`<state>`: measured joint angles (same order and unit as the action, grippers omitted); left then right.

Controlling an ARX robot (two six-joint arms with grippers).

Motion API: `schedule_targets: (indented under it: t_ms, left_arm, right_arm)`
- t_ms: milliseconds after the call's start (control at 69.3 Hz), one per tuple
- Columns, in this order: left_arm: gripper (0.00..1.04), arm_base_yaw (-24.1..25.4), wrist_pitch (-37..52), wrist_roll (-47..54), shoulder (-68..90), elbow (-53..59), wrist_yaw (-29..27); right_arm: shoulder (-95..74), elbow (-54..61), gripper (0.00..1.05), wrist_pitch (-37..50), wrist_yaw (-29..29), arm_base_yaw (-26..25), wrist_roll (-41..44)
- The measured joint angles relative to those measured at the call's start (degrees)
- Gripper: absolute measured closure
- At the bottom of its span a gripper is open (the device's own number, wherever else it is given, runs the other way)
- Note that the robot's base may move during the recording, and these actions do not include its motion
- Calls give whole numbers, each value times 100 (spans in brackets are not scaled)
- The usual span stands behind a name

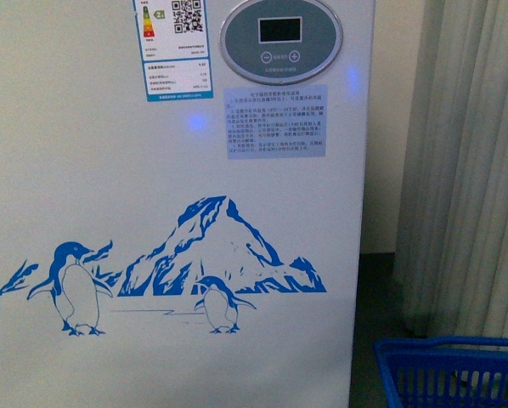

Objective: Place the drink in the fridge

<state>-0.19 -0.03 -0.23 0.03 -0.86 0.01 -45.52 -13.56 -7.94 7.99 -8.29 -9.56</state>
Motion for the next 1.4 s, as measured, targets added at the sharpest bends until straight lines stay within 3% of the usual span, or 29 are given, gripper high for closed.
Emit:
schedule_targets:
  t_ms: [130, 231, 534, 909, 1356, 1399]
  left_arm:
    - [8, 0, 0, 0, 0, 0, 4]
    - [8, 0, 0, 0, 0, 0, 2]
    - [8, 0, 0, 0, 0, 0, 0]
    - [8, 0, 0, -2, 0, 0, 0]
    - [8, 0, 0, 0, 0, 0, 0]
    - [8, 0, 0, -2, 0, 0, -2]
  right_arm:
    - [-3305, -964, 8, 1462, -295, -522, -212]
    - [-5130, -1572, 8, 1985, -378, -595, -555]
    - [-8863, -3346, 8, 2671, -275, -570, -1379]
    - [-11272, -4830, 8, 2695, -264, -479, -1451]
    - [-12345, -5849, 8, 2326, 20, -509, -1113]
    - [-12347, -5851, 12, 2323, 0, -518, -1082]
